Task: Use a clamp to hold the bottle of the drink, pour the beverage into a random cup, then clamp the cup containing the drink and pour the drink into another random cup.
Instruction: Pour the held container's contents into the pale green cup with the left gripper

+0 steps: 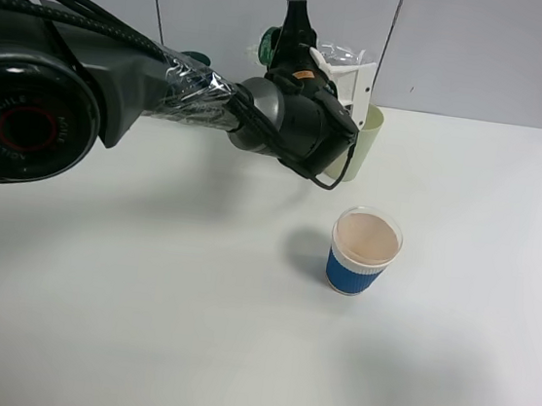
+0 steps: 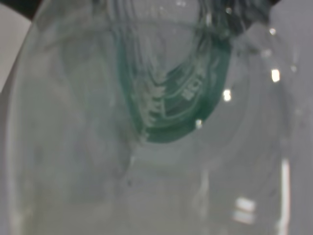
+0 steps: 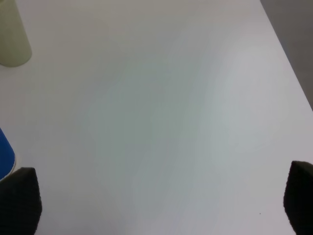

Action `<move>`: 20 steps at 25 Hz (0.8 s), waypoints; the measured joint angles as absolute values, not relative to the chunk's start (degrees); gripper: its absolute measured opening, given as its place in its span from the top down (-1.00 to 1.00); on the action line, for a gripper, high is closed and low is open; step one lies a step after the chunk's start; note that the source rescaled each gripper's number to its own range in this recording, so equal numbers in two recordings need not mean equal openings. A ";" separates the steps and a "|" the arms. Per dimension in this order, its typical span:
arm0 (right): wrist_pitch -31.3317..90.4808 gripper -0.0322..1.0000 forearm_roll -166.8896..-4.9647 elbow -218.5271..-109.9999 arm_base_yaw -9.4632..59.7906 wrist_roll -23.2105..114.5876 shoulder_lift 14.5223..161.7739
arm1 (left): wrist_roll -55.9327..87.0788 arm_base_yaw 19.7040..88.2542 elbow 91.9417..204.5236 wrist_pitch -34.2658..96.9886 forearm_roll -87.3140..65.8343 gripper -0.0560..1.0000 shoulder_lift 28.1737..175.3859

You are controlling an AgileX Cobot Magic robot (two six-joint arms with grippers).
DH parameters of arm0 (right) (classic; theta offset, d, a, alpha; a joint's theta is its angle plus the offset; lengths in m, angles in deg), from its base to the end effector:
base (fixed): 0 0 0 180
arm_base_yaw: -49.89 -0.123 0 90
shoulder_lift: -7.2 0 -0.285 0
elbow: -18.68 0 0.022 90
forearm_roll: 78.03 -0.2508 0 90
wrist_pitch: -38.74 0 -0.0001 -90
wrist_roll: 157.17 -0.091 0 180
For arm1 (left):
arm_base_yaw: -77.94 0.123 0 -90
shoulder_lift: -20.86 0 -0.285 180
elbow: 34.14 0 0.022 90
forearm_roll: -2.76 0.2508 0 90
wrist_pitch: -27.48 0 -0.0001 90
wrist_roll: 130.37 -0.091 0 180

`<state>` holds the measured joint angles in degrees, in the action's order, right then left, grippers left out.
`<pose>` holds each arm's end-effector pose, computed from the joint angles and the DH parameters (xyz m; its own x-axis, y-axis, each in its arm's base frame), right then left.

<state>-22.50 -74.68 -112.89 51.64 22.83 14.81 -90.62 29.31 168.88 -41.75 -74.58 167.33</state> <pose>-0.0061 -0.0045 0.2774 -0.4594 -0.0141 -0.8881 0.0631 0.9968 -0.0485 0.3902 -0.3176 0.1583 -0.2971 0.9519 -0.0744 0.0013 0.0784 0.9969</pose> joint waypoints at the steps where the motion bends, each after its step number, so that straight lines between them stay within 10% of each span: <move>1: -22.50 -1.00 -74.68 -112.89 51.64 22.83 14.81 | -90.67 29.31 168.88 -41.75 -74.52 0.89 167.33; 20: -22.50 -1.00 -74.68 -112.89 51.64 22.83 14.81 | -99.15 30.61 168.88 -41.75 -72.99 0.89 167.33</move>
